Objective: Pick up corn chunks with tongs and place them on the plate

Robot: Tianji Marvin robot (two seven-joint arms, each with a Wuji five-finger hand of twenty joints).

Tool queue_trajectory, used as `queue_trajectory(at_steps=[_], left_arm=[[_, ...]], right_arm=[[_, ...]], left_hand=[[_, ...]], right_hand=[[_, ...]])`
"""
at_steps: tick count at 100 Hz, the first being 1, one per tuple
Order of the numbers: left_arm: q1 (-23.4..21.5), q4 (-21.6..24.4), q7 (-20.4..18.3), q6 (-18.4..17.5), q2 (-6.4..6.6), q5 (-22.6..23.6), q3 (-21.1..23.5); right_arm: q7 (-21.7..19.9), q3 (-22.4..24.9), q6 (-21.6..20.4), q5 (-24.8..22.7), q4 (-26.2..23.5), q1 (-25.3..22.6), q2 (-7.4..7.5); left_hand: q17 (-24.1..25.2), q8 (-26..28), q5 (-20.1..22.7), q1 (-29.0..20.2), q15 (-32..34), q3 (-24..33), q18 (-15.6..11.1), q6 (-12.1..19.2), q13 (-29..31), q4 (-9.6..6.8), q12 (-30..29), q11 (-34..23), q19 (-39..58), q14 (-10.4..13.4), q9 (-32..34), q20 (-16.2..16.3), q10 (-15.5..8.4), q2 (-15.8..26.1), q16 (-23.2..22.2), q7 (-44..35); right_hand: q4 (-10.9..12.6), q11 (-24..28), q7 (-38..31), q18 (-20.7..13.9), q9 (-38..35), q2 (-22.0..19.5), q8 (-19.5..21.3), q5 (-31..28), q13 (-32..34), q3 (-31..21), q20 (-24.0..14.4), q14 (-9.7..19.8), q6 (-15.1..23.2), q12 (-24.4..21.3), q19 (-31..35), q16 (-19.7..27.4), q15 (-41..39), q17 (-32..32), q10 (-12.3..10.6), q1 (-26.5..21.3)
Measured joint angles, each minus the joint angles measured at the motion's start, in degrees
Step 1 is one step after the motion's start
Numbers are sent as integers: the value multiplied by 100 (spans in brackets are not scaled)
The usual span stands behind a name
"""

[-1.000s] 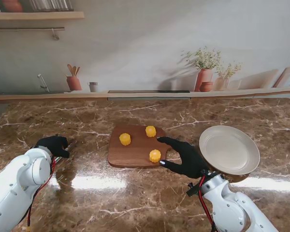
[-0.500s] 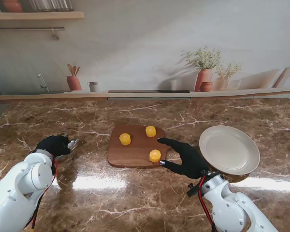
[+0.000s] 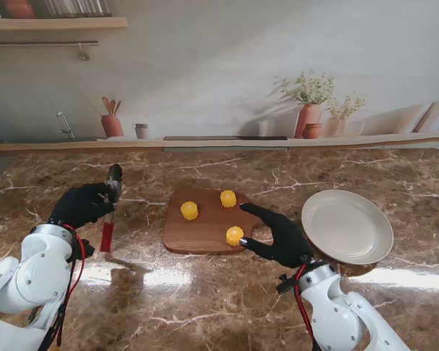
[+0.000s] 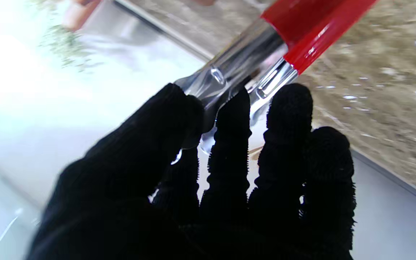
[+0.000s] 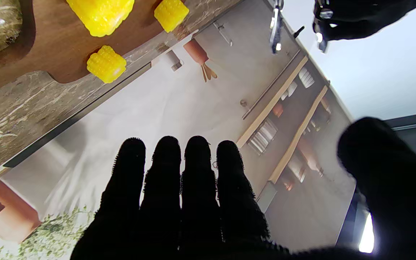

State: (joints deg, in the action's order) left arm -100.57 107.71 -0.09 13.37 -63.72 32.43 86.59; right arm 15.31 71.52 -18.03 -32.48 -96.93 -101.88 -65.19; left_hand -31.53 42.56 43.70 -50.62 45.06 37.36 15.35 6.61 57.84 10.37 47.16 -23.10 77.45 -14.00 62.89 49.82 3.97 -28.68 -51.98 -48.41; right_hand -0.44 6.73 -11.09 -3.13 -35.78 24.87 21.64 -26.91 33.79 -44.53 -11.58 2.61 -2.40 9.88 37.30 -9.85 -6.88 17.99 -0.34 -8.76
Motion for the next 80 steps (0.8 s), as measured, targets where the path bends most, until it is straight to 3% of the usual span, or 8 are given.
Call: queue_trajectory(at_steps=[17, 28, 46, 59, 66, 73, 80], left_arm=[[-57, 489, 143, -299, -38, -351, -170], [12, 678, 212, -395, -47, -799, -461], [354, 747, 524, -591, -115, -1311, -1134], [641, 661, 856, -852, -226, -2059, -1614], [769, 570, 948, -985, -300, -2176, -1840], [849, 466, 1008, -1110, -367, -2243, -2017], [905, 364, 1178, -1206, -420, -2343, -2210]], right_arm=[[194, -126, 286, 348, -16, 5, -78], [349, -248, 421, 435, -41, 14, -123], [536, -437, 569, 516, -85, 32, -206], [646, -491, 588, 664, -109, 5, -258], [705, -492, 605, 796, -148, -42, -287], [770, -493, 647, 983, -194, -100, -321], [783, -513, 641, 1501, -259, -163, -359]], left_hand=[[-223, 6, 60, -67, 0, -68, 8, -94, 156, 2, 3, -18, 7, -1, 0, 0, 70, 0, 0, 68], [-346, 8, 60, -70, -1, -68, 52, -94, 182, 2, 3, -19, 1, -2, 0, 0, 112, 0, 39, 69], [-498, 52, 73, -70, -89, -68, 79, -132, 300, 2, 3, -19, -10, -3, 0, -142, 127, 0, 101, 92], [-524, 62, 119, -71, -129, -68, 98, -177, 300, 2, 3, -19, -71, -4, 0, -197, 140, 0, 125, 139], [-525, 63, 119, -71, -135, -68, 100, -179, 300, 2, 3, -19, -72, -4, 0, -222, 140, 0, 153, 139], [-525, 69, 120, -71, -194, -68, 124, -181, 300, 2, 4, -20, -77, -17, 0, -259, 149, 0, 154, 140], [-525, 78, 121, -71, -194, -68, 126, -186, 300, 2, 5, -20, -77, -18, 0, -261, 155, 0, 154, 140]], right_hand=[[0, 193, -394, 173, -210, 550, 275, -67, 422, 381, -87, -228, -229, 205, 398, -211, -223, 259, 205, -279], [0, 346, -550, 248, -211, 1021, 555, -58, 422, 339, -138, -300, -394, 410, 537, -300, -290, 345, 313, -411], [-1, 427, -438, 314, 276, 1075, 784, 322, 402, 285, -138, -378, -739, 539, 538, -353, -284, 190, 517, -411], [-2, 469, -248, 323, 983, 1075, 865, 937, -88, 285, -138, -497, -1045, 589, 357, -364, -166, -143, 706, -404], [-3, 531, -161, 361, 1362, 1075, 976, 1236, -279, 285, -138, -551, -1201, 634, 225, -392, -149, -268, 773, -398], [-76, 674, -109, 389, 1601, 1075, 1129, 1359, -385, 285, -138, -595, -1291, 752, 170, -392, -205, -345, 851, -397], [-78, 842, -40, 406, 1838, 1075, 1233, 1558, -596, 322, -138, -615, -1382, 845, 90, -449, -223, -475, 915, -397]])
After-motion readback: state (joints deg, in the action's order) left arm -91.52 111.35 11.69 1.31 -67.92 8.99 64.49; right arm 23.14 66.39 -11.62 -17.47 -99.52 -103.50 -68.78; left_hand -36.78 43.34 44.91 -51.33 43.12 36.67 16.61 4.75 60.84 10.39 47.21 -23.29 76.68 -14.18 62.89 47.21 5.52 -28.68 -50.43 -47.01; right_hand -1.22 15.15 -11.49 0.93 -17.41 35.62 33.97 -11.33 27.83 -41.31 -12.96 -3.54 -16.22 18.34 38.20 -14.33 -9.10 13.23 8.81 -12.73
